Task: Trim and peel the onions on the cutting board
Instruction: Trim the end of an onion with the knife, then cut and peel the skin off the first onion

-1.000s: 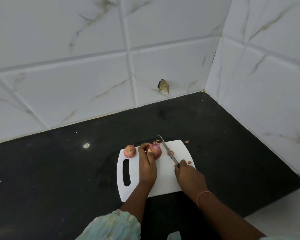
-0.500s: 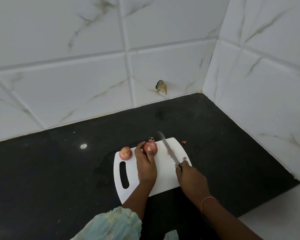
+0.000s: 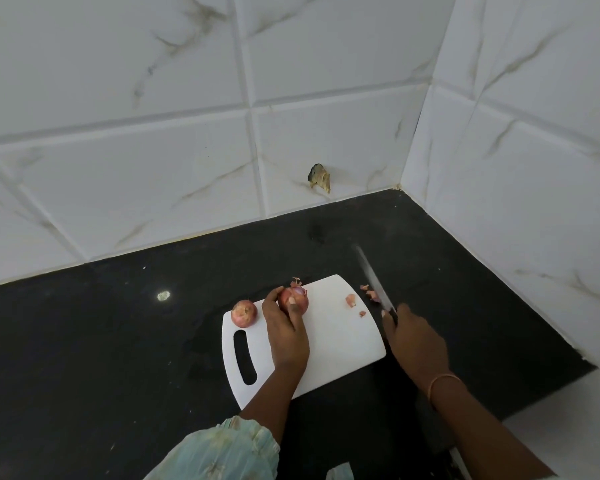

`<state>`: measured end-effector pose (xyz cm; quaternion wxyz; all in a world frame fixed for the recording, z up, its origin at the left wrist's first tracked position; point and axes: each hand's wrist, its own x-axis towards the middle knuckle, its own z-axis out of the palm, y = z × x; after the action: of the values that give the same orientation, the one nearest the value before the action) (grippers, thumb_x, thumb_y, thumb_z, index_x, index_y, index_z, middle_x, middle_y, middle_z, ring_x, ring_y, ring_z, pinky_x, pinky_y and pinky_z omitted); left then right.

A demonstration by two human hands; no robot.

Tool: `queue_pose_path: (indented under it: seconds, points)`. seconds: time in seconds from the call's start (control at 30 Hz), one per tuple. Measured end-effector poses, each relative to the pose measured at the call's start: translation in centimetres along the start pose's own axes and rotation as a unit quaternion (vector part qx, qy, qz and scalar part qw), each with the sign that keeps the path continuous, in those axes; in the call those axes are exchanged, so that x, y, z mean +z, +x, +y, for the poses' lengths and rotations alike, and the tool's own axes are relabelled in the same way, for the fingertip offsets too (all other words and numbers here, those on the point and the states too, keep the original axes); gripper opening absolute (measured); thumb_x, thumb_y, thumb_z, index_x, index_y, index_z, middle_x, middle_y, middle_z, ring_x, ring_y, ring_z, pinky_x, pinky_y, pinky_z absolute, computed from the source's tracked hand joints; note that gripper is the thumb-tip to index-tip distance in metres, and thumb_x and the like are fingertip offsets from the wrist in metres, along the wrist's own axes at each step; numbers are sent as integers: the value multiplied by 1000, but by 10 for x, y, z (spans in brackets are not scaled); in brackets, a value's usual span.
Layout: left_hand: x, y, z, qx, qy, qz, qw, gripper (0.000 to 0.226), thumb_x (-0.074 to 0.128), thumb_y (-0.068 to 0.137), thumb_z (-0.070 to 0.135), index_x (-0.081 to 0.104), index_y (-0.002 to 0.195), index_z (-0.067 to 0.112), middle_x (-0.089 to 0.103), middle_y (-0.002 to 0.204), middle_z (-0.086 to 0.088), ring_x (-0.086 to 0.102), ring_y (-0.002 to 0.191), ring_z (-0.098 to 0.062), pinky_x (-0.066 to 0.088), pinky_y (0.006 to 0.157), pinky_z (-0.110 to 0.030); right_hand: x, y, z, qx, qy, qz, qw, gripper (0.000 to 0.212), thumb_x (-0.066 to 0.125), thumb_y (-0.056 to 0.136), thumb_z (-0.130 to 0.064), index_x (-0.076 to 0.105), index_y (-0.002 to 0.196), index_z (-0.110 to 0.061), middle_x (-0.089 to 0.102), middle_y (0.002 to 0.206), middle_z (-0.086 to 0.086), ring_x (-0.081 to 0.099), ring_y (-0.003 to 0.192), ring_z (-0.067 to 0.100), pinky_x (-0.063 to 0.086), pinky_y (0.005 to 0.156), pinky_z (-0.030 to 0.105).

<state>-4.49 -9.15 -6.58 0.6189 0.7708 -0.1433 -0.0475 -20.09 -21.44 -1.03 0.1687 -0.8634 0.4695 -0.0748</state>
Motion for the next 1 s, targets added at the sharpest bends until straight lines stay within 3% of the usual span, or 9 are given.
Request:
queue_pose_path:
  seconds: [0.13,0.3,0.5,0.57,0.63,0.7,0.83,0.93,1.0]
  points:
    - [0,1,0,2,-7,-1,1000,35,43,103,38,41,135,26,51,129,9,53,117,-9,45,105,-31,6,-6,-10,-25,10,-12,1000,26,36,101,-44,43,89,-22,57,78,-3,58,68,13,49,62,31]
    - [-1,0,0,-2,-2,-3,1000,33,43,103,37,40,135,28,50,129,11,53,117,-8,43,104,-26,19,-28,-19,-90,-31,-95,991,27,31,102,-46,44,91,-26,56,78,-6,52,65,8,37,56,26]
    - [-1,-2,1,-5,-5,-2,1000,34,42,104,34,41,136,25,50,130,10,53,116,-9,42,101,-22,12,-18,6,22,-5,-63,998,31,34,100,-45,46,88,-20,59,79,0,59,71,19,49,66,35]
    - [-1,-3,4,-8,-2,3,1000,33,43,104,31,42,136,23,50,128,10,52,114,-8,41,99,-21,6,-14,10,40,26,-12,999,34,36,99,-46,47,84,-19,59,76,2,60,68,21,52,67,39]
    - [-2,-4,6,-4,-3,1,1000,31,43,104,28,44,134,23,51,126,10,52,112,-7,39,98,-17,5,-16,5,14,60,16,998,34,38,99,-46,47,81,-19,56,70,0,57,61,16,50,59,37]
    - [-3,-5,7,1,-9,-14,1000,30,45,103,25,44,133,24,51,127,9,52,113,-6,37,94,-10,7,-19,-7,-3,107,-26,994,35,42,98,-46,48,78,-19,55,68,-1,55,59,12,44,53,31]
    - [-3,-5,4,7,3,-50,999,32,52,100,28,41,130,34,48,129,15,51,115,-7,39,91,-11,15,-19,-43,14,268,-121,956,30,59,92,-43,52,79,-17,55,73,0,55,65,11,47,60,28]
    - [-3,-6,1,24,13,-78,997,34,55,98,29,42,129,36,49,129,15,51,115,-7,44,91,-15,22,-12,-68,27,337,-96,936,23,68,88,-32,51,86,-16,56,80,0,57,70,14,56,58,34]
    - [-4,-5,-1,42,25,-93,994,34,54,98,28,43,130,33,50,129,13,51,116,-7,46,95,-18,26,-4,-77,20,365,-62,929,17,70,86,-24,55,89,-17,58,82,-2,60,73,16,59,65,41]
